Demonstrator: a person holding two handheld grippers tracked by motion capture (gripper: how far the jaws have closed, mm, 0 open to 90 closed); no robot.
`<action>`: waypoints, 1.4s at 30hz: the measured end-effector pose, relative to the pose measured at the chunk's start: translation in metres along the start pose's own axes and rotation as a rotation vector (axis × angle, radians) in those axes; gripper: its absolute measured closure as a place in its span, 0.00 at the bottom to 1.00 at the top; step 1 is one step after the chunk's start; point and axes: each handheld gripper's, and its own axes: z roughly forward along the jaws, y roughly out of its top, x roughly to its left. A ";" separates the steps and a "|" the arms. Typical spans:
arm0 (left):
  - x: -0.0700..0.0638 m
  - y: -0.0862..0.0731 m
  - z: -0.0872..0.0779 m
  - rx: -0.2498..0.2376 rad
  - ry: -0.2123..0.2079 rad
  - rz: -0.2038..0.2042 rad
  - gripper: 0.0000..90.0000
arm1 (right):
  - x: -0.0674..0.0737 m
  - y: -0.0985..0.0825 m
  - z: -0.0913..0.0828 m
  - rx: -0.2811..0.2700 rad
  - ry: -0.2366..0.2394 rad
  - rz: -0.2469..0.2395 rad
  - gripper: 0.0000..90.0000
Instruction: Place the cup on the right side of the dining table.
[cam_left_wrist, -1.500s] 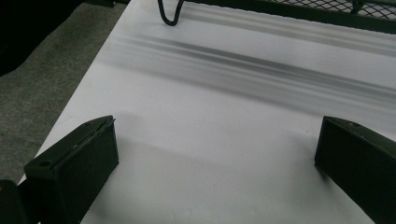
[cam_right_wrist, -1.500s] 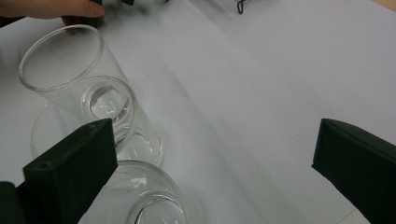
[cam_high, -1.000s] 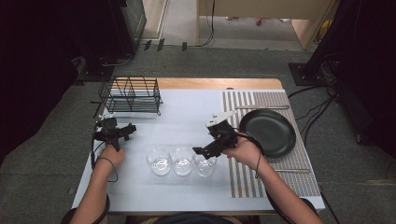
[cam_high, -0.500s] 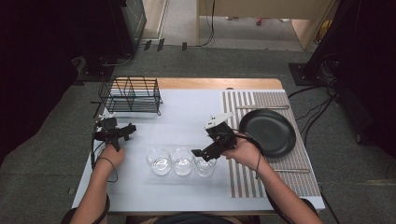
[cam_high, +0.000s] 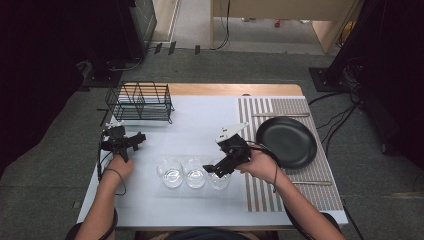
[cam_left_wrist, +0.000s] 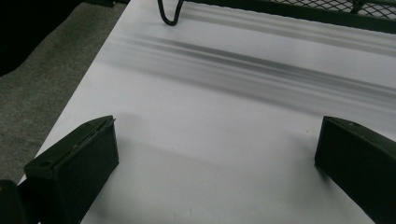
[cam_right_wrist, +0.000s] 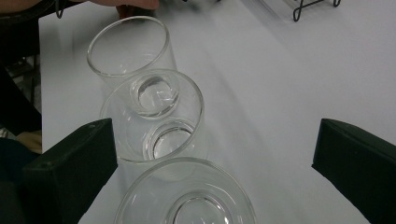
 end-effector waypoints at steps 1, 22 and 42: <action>0.000 0.000 0.000 0.000 0.000 0.000 0.00 | 0.000 0.000 0.000 0.000 0.004 -0.005 0.00; 0.000 0.000 0.000 0.000 0.000 0.000 0.00 | 0.006 -0.005 0.007 0.025 0.077 -0.068 0.00; 0.000 0.000 0.000 0.000 0.000 0.000 0.00 | 0.009 -0.012 0.015 0.070 0.122 -0.108 0.00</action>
